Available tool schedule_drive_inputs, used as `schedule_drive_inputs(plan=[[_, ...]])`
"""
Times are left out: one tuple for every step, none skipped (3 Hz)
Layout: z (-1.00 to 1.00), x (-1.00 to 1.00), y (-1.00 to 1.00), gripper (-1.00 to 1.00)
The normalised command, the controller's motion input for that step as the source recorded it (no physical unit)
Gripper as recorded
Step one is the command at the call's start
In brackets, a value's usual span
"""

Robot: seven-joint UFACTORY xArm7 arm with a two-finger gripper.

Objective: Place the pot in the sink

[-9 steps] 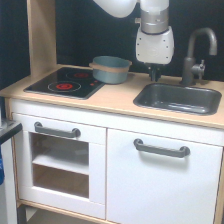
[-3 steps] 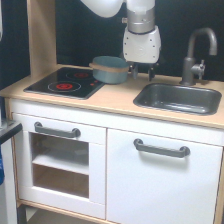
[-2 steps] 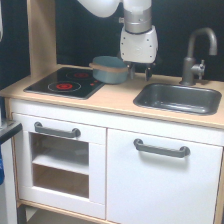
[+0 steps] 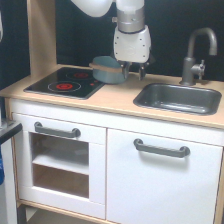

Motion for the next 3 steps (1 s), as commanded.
schedule_drive_inputs(plan=[[0.53, -0.34, -0.04, 1.0], [0.46, -0.31, -0.03, 1.0], [0.46, -0.34, -0.08, 1.0]])
